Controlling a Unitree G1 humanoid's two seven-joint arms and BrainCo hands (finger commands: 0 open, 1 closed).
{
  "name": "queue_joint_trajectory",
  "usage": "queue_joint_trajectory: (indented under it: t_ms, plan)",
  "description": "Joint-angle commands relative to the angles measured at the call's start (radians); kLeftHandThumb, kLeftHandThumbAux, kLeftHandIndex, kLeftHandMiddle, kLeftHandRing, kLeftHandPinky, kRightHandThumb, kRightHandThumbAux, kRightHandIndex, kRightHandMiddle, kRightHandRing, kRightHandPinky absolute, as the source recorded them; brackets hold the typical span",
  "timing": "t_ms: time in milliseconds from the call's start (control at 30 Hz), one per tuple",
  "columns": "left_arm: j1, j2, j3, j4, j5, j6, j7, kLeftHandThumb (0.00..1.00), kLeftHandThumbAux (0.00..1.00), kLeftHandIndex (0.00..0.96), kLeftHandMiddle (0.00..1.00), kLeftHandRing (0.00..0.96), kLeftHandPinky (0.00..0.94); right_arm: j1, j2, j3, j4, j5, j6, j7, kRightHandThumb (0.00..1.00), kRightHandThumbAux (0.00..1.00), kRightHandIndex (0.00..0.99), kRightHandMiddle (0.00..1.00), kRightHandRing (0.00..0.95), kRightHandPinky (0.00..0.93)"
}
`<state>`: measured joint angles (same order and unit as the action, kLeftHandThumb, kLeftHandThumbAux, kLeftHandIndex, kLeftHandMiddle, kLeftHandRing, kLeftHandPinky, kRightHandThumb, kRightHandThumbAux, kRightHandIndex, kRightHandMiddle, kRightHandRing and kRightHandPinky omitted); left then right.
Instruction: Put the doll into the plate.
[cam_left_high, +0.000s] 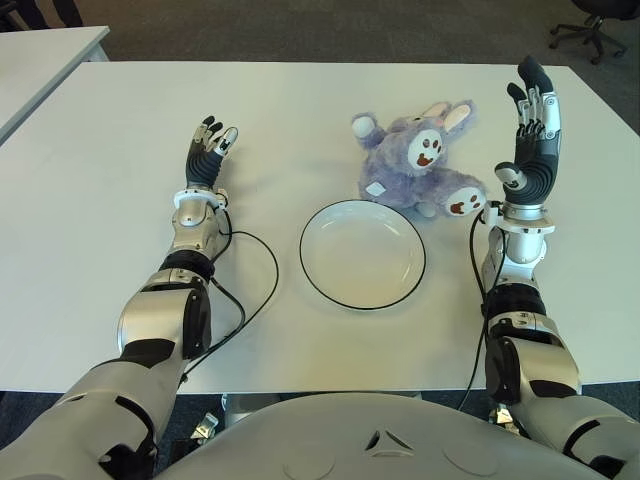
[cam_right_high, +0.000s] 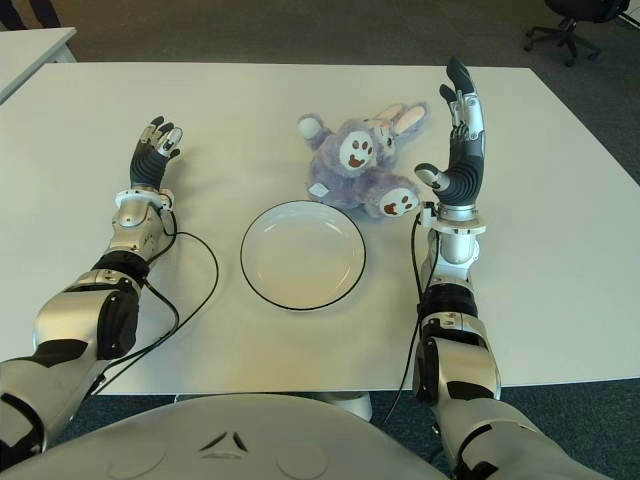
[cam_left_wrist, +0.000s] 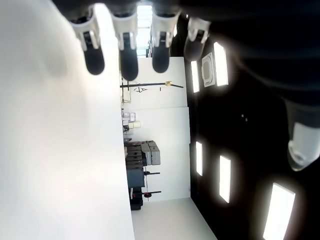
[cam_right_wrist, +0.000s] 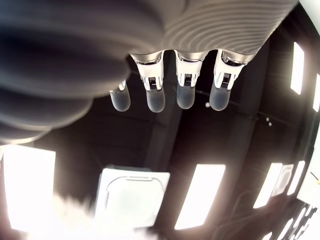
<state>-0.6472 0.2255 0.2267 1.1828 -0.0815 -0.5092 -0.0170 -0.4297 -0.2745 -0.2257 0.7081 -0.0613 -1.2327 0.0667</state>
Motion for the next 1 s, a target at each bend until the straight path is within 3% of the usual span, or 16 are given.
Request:
queue_joint_trajectory:
  t_ms: [33, 300, 567, 800, 1000]
  plan:
    - [0.098, -0.018, 0.010, 0.081, -0.008, 0.084, -0.035, 0.000, 0.468, 0.000, 0.123, 0.138, 0.107, 0.341, 0.074, 0.076, 0.267, -0.246, 0.011, -0.147, 0.119, 0.305, 0.000, 0.016, 0.000, 0.000]
    - [0.098, -0.014, 0.010, 0.081, -0.008, 0.083, -0.036, 0.000, 0.471, 0.000, 0.124, 0.137, 0.106, 0.332, 0.063, 0.126, 0.318, -0.355, 0.021, -0.317, 0.147, 0.274, 0.000, 0.015, 0.000, 0.000]
    - [0.099, -0.013, 0.010, 0.080, -0.008, 0.084, -0.036, 0.000, 0.467, 0.000, 0.122, 0.140, 0.113, 0.331, 0.052, 0.247, 0.383, -0.517, 0.080, -0.566, 0.182, 0.262, 0.000, 0.043, 0.005, 0.000]
    - [0.099, -0.014, 0.012, 0.079, -0.011, 0.084, -0.039, 0.000, 0.467, 0.000, 0.126, 0.140, 0.104, 0.312, 0.049, 0.327, 0.392, -0.580, 0.104, -0.661, 0.190, 0.279, 0.004, 0.046, 0.010, 0.000]
    - [0.100, -0.016, 0.011, 0.079, -0.010, 0.084, -0.040, 0.000, 0.467, 0.000, 0.124, 0.133, 0.071, 0.305, 0.042, 0.375, 0.398, -0.589, 0.112, -0.657, 0.217, 0.313, 0.007, 0.051, 0.015, 0.000]
